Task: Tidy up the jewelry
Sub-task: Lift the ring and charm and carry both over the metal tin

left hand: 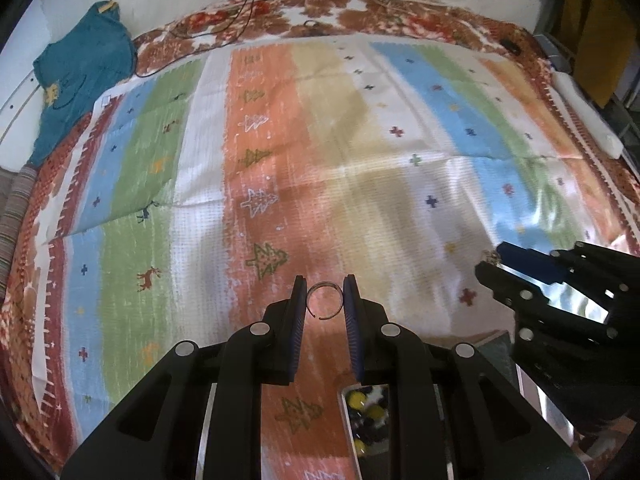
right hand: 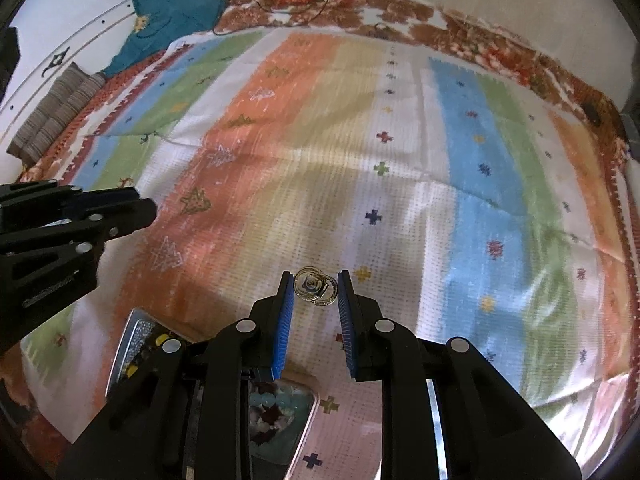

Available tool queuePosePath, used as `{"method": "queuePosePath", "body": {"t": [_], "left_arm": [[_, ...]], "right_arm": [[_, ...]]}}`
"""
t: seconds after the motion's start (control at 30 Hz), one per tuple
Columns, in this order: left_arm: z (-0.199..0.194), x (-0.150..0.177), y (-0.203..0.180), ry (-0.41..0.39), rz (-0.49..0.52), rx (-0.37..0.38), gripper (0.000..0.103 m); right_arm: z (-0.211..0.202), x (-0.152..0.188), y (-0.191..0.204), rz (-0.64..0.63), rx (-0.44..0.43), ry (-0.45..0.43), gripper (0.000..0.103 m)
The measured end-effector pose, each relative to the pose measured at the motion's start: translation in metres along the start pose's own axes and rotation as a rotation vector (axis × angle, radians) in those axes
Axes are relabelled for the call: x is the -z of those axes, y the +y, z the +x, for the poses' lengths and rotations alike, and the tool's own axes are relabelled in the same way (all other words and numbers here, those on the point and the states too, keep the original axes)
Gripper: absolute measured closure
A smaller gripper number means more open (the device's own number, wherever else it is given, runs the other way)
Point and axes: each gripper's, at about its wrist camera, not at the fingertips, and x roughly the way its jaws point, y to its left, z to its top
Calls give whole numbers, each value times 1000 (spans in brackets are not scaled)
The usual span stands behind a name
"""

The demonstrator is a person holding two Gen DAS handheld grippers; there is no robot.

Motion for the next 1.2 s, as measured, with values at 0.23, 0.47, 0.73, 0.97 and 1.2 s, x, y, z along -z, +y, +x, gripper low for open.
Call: {"method": "queuePosePath", "body": {"t": [0.23, 0.47, 0.73, 0.97, 1.2], "left_arm": [[-29, 10, -13, -49, 21, 32, 85], [-51, 21, -24, -77, 42, 51, 85], [-70, 36, -31, -100, 53, 73, 85], [-82, 50, -36, -113, 58, 82, 85], [-88, 60, -40, -116, 58, 94, 85]], "right_arm": [[-18, 8, 3, -5, -18, -26, 80], [-38, 17, 6, -4, -38, -58, 80], [-59, 27, 10, -6, -68, -92, 80], [-72, 36, 12, -11, -89, -106, 80], [-76, 44, 11, -6, -133, -106, 80]]}}
